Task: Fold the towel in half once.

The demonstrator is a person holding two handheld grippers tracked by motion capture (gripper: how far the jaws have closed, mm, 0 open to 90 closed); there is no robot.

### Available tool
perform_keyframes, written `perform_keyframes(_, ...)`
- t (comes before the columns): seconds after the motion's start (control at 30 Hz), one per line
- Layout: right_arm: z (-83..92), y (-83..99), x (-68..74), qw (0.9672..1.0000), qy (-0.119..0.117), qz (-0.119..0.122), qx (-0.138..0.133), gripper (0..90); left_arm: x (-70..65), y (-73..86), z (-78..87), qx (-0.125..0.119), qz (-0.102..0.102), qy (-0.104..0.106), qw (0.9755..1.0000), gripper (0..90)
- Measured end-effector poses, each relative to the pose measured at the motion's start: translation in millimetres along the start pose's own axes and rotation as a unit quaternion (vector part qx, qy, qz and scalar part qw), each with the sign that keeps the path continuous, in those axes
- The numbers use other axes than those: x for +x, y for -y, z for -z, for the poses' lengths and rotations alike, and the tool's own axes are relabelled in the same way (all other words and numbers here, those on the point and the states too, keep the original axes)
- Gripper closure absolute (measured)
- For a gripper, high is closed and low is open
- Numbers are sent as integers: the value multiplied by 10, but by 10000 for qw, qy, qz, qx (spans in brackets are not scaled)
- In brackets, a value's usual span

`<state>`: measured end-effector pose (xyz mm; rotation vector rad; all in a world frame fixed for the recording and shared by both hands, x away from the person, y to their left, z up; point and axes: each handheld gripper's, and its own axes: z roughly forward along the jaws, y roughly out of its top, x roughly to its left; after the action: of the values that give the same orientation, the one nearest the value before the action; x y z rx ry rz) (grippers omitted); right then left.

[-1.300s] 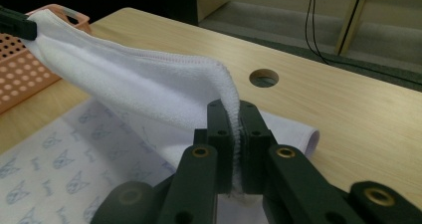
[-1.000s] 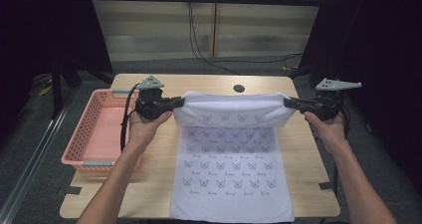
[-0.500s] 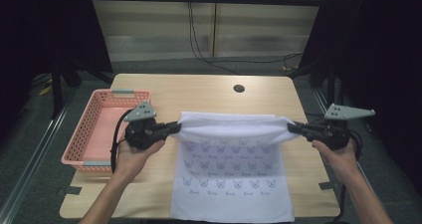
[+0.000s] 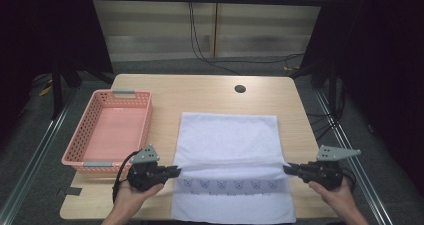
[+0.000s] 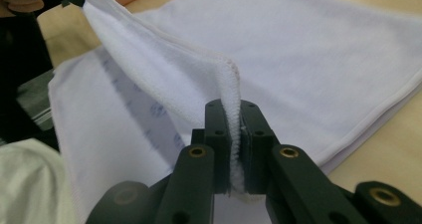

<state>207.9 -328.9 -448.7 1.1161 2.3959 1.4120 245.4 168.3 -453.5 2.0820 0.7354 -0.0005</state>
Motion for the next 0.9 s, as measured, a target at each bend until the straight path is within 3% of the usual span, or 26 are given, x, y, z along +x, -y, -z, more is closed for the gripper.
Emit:
perform_keyframes(0.07,-40,84,25,9996,-33,44,266,812,-9,96,-49,213,110,65,9997,814)
perform_keyframes(0.13,-49,155,54,9991,-48,33,426,815,-20,190,-81,253,121,156,9995,809)
perform_keyframes(0.2,-20,175,100,9989,-84,68,464,811,-21,237,-89,356,106,125,9992,802)
perform_keyframes(0.27,-5,193,139,9984,-142,126,535,819,-27,254,-78,398,59,203,9990,807)
perform_keyframes(0.37,31,237,187,9981,-125,173,570,753,-76,290,-61,530,65,387,9978,749)
perform_keyframes(0.43,94,248,226,9983,-99,232,525,744,-118,326,-41,559,-21,394,9977,726)
perform_keyframes(0.6,218,351,314,9987,-235,182,417,716,-146,343,103,372,44,572,9977,684)
perform_keyframes(0.67,262,361,362,9990,-140,202,374,705,-141,331,159,288,17,520,9982,668)
perform_keyframes(0.73,297,359,393,9990,-290,212,266,702,-126,309,174,246,-10,505,9984,659)
perform_keyframes(0.87,211,292,370,9992,-96,276,273,667,-53,192,47,219,-4,227,9995,585)
perform_keyframes(0.9,164,267,348,9991,-26,273,314,655,-22,146,3,177,-55,267,9995,585)
